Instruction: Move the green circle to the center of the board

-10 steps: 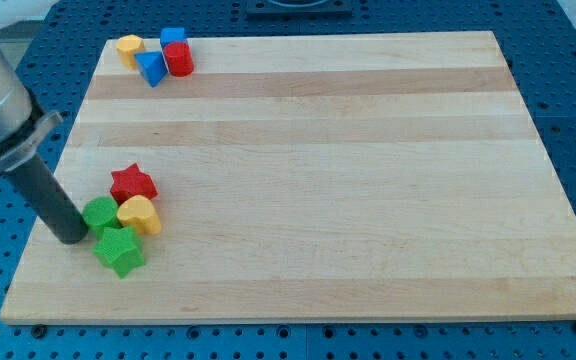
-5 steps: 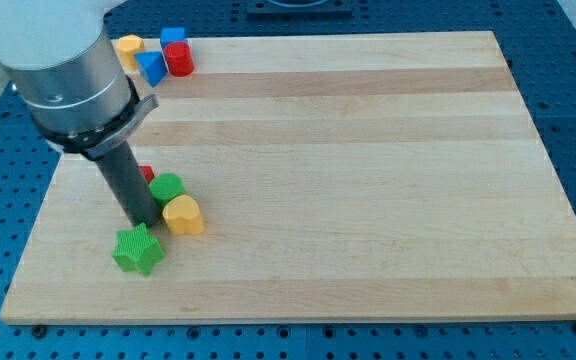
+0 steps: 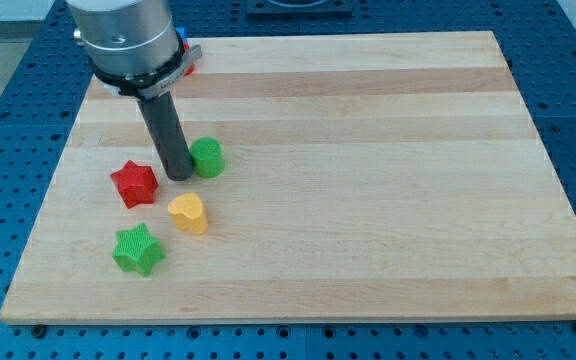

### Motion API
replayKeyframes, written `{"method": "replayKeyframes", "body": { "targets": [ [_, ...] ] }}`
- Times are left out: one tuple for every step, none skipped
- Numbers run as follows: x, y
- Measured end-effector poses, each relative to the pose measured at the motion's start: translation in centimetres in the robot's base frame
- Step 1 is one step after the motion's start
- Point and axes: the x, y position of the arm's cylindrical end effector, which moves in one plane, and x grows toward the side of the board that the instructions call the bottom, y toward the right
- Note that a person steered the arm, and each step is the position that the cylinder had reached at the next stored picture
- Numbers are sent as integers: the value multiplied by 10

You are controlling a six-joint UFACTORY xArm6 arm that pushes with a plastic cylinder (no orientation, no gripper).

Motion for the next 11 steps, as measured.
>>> {"method": "replayKeyframes", "body": {
  "targets": [
    [-11, 3],
    [-31, 5],
    [-36, 14],
    [-34, 24],
    [-29, 33],
    [-20, 41],
    [-9, 48],
    [0, 61],
    [7, 73],
    [9, 88],
    [9, 98]
  ]
}}
